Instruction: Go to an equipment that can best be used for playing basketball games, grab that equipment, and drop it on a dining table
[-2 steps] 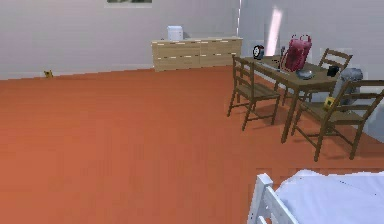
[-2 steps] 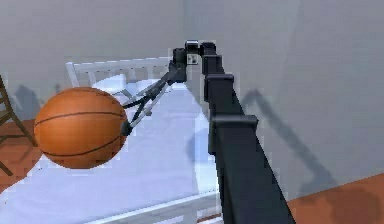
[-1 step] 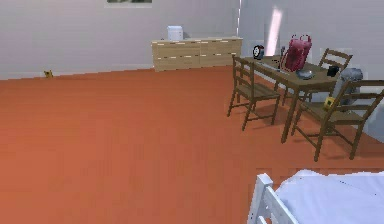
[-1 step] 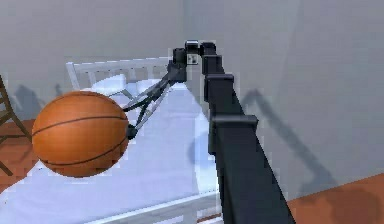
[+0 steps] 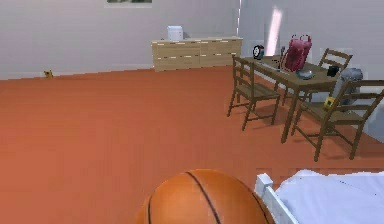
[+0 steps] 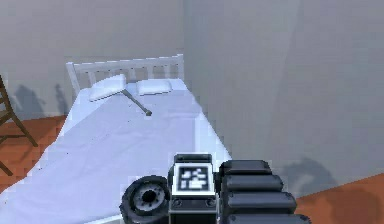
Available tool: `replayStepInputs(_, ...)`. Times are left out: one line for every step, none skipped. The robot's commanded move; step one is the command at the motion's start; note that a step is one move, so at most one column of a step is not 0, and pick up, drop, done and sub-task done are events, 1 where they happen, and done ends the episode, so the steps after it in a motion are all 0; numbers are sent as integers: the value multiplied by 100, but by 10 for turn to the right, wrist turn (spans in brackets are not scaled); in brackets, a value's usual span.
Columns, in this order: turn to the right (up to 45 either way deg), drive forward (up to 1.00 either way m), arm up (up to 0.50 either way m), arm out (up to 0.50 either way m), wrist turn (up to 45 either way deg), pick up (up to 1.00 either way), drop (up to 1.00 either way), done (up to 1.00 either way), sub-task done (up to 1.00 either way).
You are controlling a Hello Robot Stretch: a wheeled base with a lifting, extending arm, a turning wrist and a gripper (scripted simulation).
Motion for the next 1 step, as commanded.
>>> replayStepInputs(-30, 0, 0, 0, 0, 0, 0, 0, 0)
